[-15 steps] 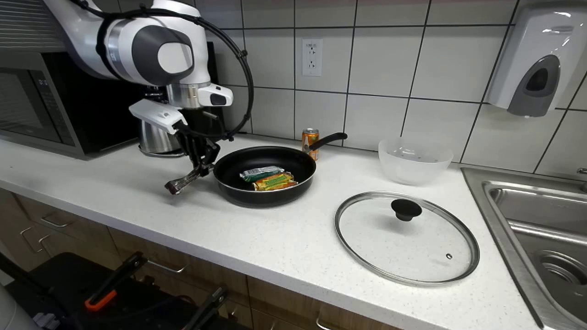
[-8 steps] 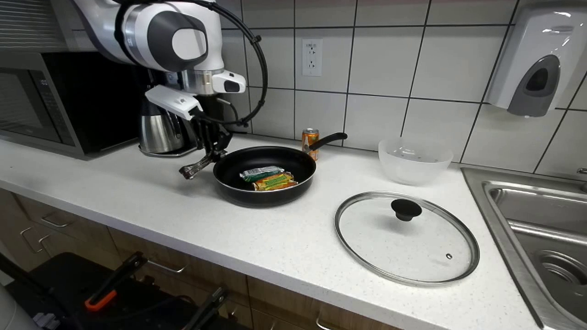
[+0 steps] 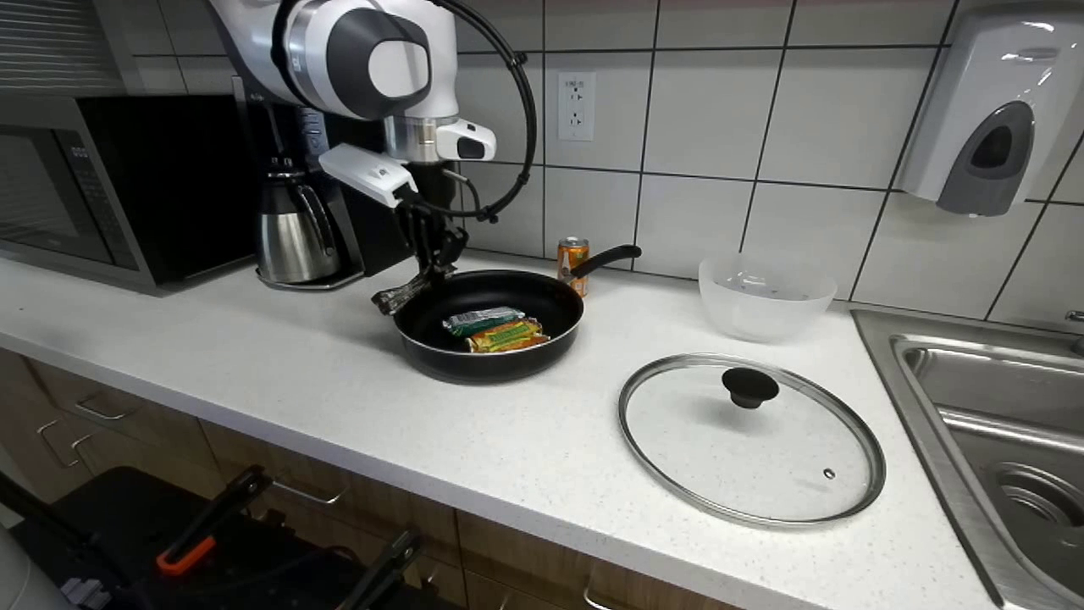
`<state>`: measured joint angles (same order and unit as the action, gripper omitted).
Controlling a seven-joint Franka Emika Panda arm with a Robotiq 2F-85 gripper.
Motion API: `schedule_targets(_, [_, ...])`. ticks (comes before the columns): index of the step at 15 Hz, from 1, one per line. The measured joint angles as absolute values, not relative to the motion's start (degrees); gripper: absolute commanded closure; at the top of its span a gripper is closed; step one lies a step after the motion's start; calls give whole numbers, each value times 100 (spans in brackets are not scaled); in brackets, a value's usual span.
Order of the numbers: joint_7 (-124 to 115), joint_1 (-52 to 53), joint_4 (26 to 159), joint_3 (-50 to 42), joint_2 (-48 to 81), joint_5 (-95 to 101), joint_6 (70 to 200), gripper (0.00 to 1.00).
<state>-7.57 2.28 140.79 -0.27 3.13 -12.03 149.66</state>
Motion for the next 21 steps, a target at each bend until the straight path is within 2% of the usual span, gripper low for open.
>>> schedule_targets(21, [-2070, 152, 11926, -248, 2446, -1157, 14799, 95])
